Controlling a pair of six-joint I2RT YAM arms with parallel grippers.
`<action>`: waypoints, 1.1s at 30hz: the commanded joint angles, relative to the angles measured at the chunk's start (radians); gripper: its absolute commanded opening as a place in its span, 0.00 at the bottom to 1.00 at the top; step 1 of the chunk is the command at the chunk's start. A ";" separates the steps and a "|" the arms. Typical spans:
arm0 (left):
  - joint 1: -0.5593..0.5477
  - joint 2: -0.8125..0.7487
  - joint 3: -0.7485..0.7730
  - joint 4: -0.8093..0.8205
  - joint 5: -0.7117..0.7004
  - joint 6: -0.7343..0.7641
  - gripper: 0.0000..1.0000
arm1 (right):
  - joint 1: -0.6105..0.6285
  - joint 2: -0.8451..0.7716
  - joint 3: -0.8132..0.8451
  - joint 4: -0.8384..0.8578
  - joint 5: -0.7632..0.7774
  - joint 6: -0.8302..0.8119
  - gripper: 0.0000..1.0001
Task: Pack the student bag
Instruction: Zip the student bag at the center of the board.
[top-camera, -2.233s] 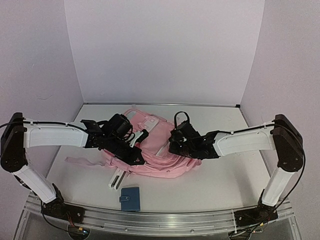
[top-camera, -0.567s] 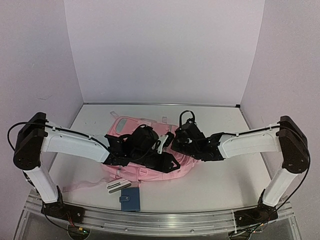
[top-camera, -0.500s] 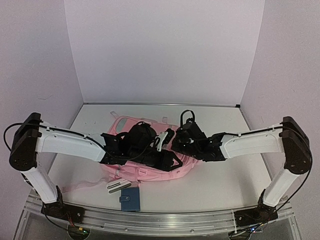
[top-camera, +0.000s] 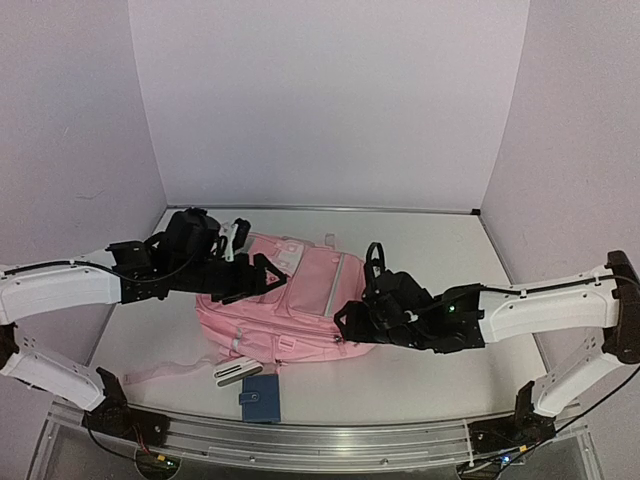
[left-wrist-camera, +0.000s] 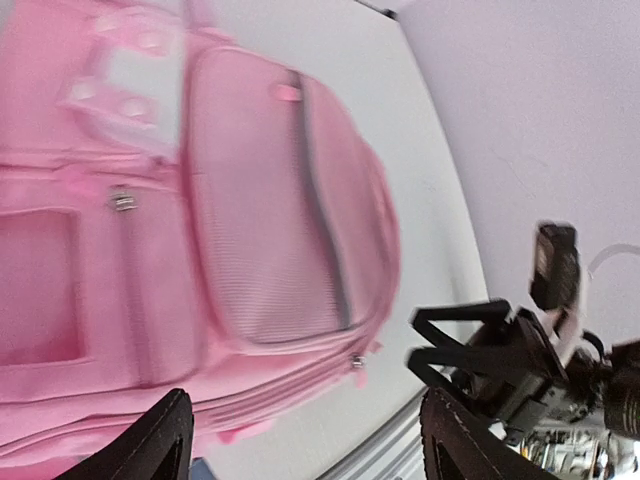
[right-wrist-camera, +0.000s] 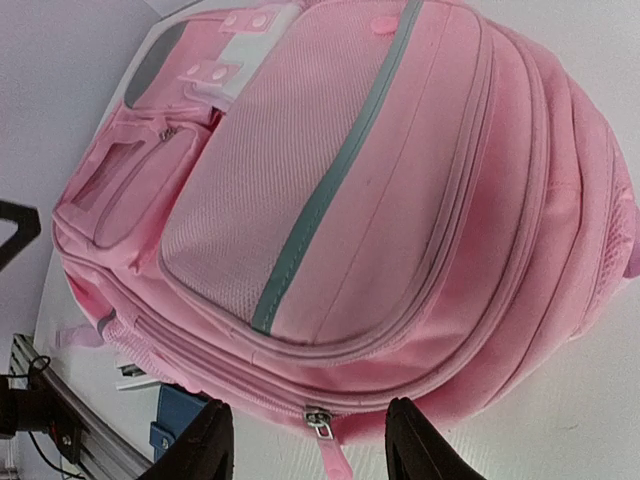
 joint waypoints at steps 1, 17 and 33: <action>0.120 -0.143 -0.079 -0.154 -0.017 -0.056 0.82 | 0.041 -0.042 -0.044 -0.018 -0.070 0.008 0.52; 0.470 -0.277 -0.295 -0.249 0.079 -0.049 0.91 | 0.047 -0.018 -0.169 0.163 -0.246 0.026 0.58; 0.475 -0.271 -0.376 -0.135 0.126 -0.096 0.84 | 0.046 0.088 -0.120 0.187 -0.129 0.063 0.41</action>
